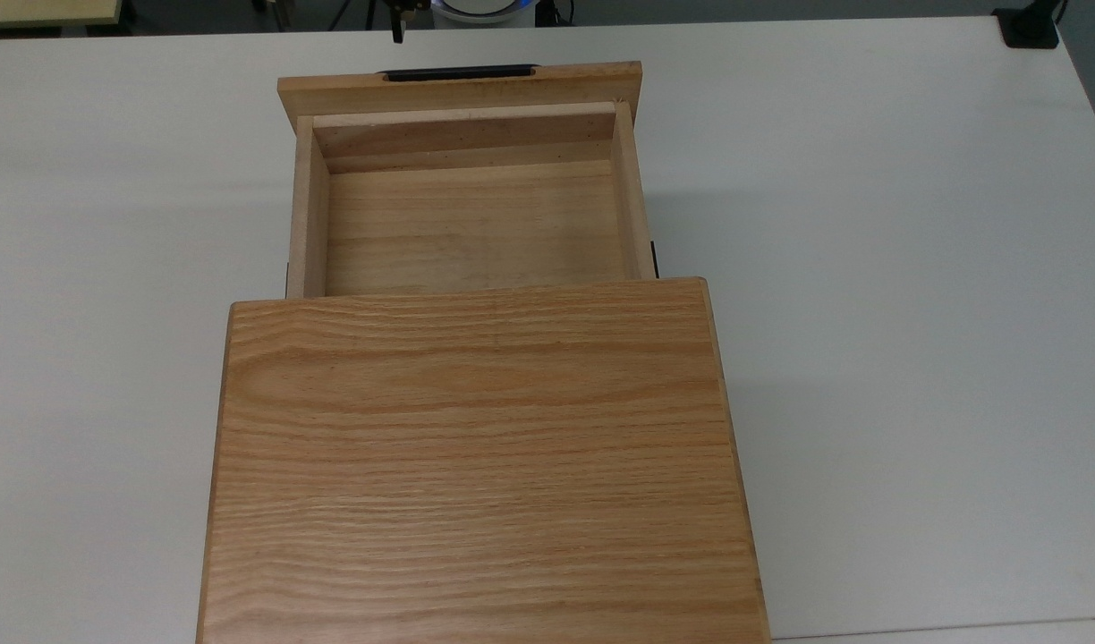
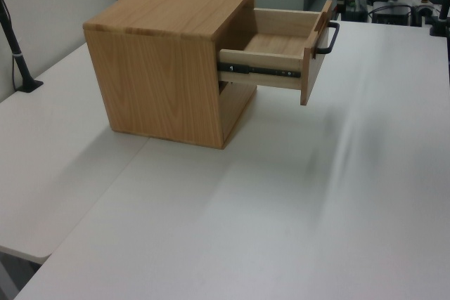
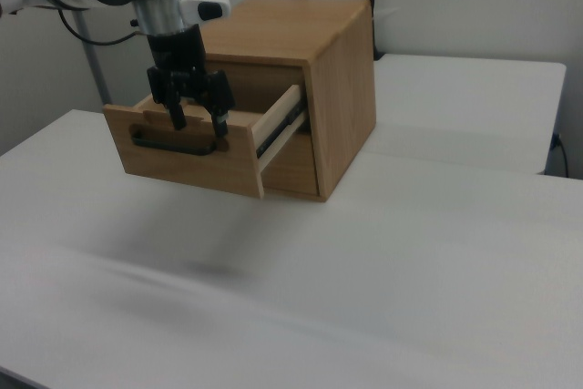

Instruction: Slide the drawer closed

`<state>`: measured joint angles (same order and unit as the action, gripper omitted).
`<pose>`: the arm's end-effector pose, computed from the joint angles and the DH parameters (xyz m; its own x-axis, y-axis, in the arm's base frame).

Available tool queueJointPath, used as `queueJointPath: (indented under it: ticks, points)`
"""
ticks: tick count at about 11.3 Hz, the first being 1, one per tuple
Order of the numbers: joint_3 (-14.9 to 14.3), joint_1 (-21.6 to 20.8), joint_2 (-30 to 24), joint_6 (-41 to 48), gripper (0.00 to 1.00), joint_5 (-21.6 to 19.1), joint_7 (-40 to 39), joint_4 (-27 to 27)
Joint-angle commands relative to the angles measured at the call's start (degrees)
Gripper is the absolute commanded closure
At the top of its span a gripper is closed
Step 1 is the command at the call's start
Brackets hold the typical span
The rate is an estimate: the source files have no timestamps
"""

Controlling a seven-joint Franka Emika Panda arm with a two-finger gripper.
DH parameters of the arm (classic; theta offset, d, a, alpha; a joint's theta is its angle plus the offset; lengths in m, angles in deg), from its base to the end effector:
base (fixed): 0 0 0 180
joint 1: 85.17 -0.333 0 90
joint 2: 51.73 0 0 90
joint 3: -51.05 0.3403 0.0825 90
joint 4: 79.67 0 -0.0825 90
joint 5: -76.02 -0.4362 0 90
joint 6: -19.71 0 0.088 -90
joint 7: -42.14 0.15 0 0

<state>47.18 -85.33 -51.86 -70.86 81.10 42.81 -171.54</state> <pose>0.6030 -0.0524 0.5915 0.9970 -0.0754 -0.0194 -0.0734 -0.9934 0.0886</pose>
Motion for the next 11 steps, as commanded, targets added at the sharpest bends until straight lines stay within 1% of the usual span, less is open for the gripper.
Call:
queueJointPath:
  ticks: [1,8,11]
  points:
    - [-0.26,-0.45,-0.39,1.44,0.00,0.12,0.21,0.29]
    - [-0.44,-0.28,-1.44,1.36,0.00,0.11,-0.31,0.02]
    - [-0.44,-0.28,-4.68,0.93,0.00,0.02,-0.75,-3.30]
